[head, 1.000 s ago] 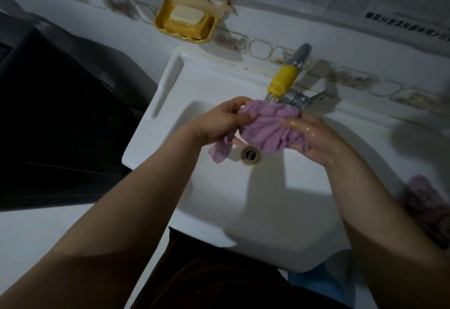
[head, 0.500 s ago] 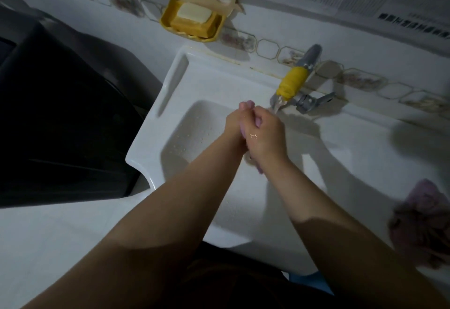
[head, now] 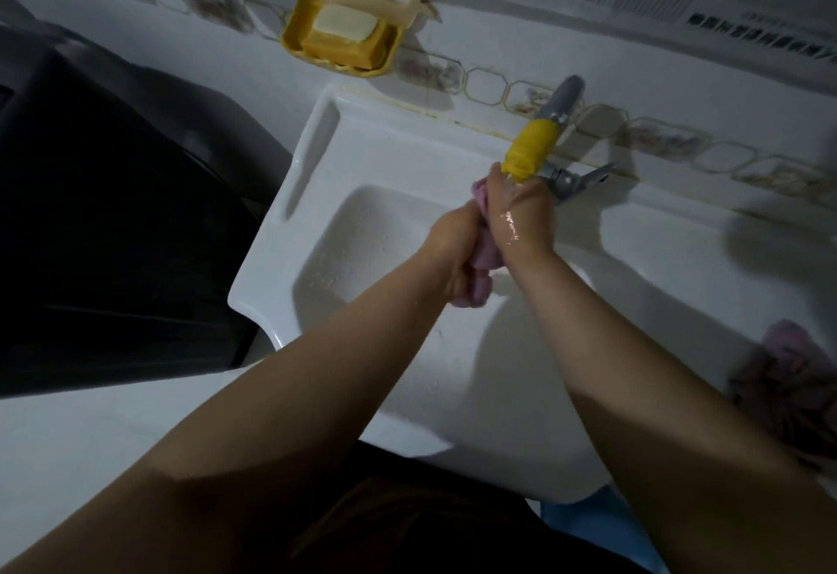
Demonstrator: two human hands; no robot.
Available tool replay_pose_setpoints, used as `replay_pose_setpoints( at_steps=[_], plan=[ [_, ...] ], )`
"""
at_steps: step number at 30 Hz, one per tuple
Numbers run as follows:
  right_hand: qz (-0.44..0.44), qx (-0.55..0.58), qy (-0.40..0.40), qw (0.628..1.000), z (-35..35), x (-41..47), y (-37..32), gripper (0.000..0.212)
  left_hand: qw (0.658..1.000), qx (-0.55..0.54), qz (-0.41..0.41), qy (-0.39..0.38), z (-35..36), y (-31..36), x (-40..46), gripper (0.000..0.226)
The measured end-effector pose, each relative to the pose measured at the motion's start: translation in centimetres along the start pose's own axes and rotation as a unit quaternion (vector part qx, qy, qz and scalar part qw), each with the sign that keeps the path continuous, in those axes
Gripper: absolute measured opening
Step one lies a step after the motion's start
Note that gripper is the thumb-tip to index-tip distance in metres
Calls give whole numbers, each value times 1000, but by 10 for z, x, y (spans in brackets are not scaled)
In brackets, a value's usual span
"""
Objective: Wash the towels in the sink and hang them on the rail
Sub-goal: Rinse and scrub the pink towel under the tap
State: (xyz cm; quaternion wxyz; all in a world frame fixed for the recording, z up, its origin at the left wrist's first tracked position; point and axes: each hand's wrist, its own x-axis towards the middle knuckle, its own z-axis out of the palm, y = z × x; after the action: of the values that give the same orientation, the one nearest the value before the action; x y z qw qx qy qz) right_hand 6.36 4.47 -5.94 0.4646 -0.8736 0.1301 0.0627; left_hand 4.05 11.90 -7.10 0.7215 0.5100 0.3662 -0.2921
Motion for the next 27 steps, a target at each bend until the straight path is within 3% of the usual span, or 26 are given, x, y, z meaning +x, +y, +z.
replay_pose_setpoints(
  at_steps=[2, 4, 6, 10, 11, 13, 15, 17, 19, 20, 22, 23, 27],
  plan=[
    [29, -27, -19, 999, 0, 10, 9, 32, 999, 10, 19, -45, -4, 0, -4, 41],
    [55, -54, -30, 997, -1, 22, 25, 53, 995, -25, 30, -96, -16, 6, -11, 43],
    [83, -110, -90, 986, -7, 25, 44, 73, 991, -41, 29, -121, -29, 13, -12, 41],
    [47, -240, -142, 959, -22, 6, 70, 65, 989, 29, 22, -146, -48, 24, -12, 36],
    [14, -229, -150, 962, -23, 3, 72, 71, 987, 45, 14, -153, -48, 26, -14, 37],
    [-42, -103, -233, 966, -23, -5, 69, 82, 983, 50, 4, -178, -45, 29, -20, 41],
    [-4, 53, -319, 946, -21, -14, 63, 69, 976, 55, -11, -213, -40, 31, -23, 47],
    [12, 126, -313, 941, -20, -18, 54, 48, 969, 90, -19, -229, -42, 34, -20, 55],
    [11, 137, -275, 952, -20, -17, 45, 43, 962, 194, 13, -194, -44, 41, -19, 64],
    [10, 127, -270, 955, -20, -14, 44, 42, 945, 285, 52, -150, -46, 44, -17, 67],
    [7, 106, -276, 955, -20, -12, 40, 38, 871, 468, 140, -45, -50, 48, -13, 65],
    [2, 104, -276, 956, -21, -11, 39, 36, 847, 506, 163, -23, -53, 47, -11, 60],
    [-16, 112, -296, 948, -22, -8, 34, 37, 775, 577, 230, -117, -60, 41, -13, 47]
  ],
)
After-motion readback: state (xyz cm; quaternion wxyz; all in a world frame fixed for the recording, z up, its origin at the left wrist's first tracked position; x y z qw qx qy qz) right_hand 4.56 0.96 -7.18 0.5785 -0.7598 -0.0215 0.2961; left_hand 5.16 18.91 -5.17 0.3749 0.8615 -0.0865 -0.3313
